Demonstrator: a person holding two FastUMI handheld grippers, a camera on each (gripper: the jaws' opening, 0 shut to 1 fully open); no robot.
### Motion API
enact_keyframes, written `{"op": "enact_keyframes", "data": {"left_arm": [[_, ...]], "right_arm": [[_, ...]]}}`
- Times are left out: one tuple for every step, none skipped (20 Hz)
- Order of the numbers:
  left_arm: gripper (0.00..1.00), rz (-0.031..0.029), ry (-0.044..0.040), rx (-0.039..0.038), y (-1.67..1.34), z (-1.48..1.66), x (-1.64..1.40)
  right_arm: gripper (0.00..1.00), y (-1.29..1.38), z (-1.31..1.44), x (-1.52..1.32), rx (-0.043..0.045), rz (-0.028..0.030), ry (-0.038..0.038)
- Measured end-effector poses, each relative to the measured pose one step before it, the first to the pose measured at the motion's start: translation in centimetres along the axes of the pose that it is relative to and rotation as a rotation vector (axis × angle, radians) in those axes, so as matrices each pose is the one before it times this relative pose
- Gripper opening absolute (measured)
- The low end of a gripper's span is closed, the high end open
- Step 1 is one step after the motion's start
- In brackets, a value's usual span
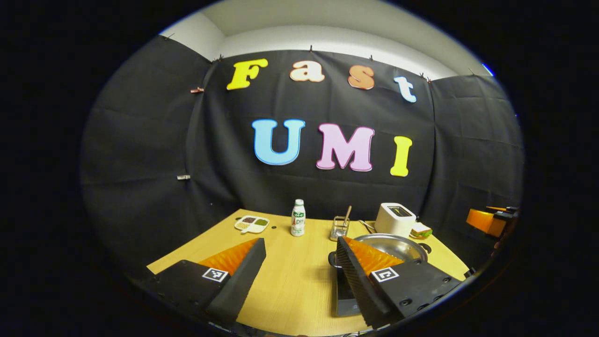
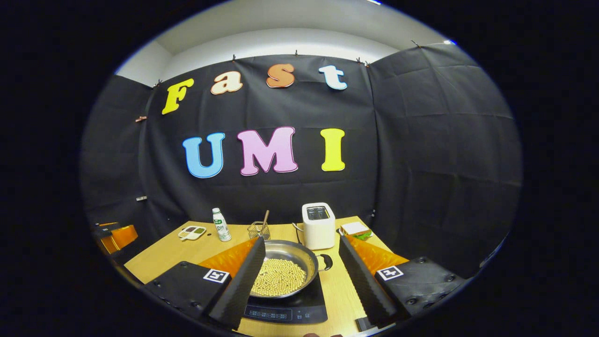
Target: First push the handle of the pot to place it horizontally, then grasp the pot with both hands and set it on the induction cooktop.
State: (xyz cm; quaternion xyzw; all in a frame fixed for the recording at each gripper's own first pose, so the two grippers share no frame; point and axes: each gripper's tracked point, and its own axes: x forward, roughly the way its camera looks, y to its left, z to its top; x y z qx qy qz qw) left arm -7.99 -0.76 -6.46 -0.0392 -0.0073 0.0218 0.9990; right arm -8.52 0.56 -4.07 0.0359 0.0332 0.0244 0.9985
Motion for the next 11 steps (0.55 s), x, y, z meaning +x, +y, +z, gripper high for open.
{"op": "enact_keyframes", "data": {"left_arm": [[0.95, -0.00489, -0.01051, -0.00283, -0.537, 0.125, -0.830], [0.95, 0.00248, -0.00193, -0.00261, -0.389, -0.216, -0.792], [0.95, 0.00227, 0.00397, -0.00411, -0.223, -0.172, -0.517], [0.95, -0.00371, 0.00703, -0.00509, -0.499, -0.025, -0.415], [0.95, -0.01232, 0.00725, -0.00244, -0.627, -0.096, -0.272], [0.95, -0.01950, 0.00785, 0.00181, -0.744, -0.171, -0.142], [0.95, -0.01742, 0.00804, 0.00389, -0.598, -0.153, -0.068], [0.95, -0.01542, 0.00848, -0.00040, -0.474, -0.258, 0.063], [0.95, -0.01892, 0.01431, -0.00639, -0.640, -0.289, 0.081], [0.95, -0.01114, 0.01037, -0.00575, -0.425, -0.342, 0.012], [0.95, -0.01031, 0.00841, -0.00319, -0.284, -0.134, 0.065]], "right_arm": [[0.98, -0.497, -0.387, -0.346, 0.00312, -0.01428, 0.00360], [0.98, -0.414, -0.642, -0.401, -0.00314, -0.00625, 0.00635], [0.98, -0.075, -0.397, -0.456, -0.00337, 0.00155, 0.00465], [0.99, 0.067, -0.149, -0.444, -0.00031, 0.00297, 0.00199], [0.99, 0.121, -0.110, -0.503, 0.00214, 0.00537, -0.00284], [0.99, 0.324, -0.015, -0.323, 0.00219, 0.00995, -0.00710], [0.98, 0.476, -0.063, -0.226, -0.00209, 0.01605, -0.00454], [0.98, 0.414, -0.374, -0.141, -0.00437, 0.01790, 0.00990], [0.98, 0.376, -0.260, -0.137, -0.00094, 0.01537, 0.00770], [0.99, 0.100, 0.025, -0.046, 0.00064, 0.00716, 0.00391], [0.99, -0.028, -0.057, -0.069, -0.00099, 0.00075, -0.00083]]}}
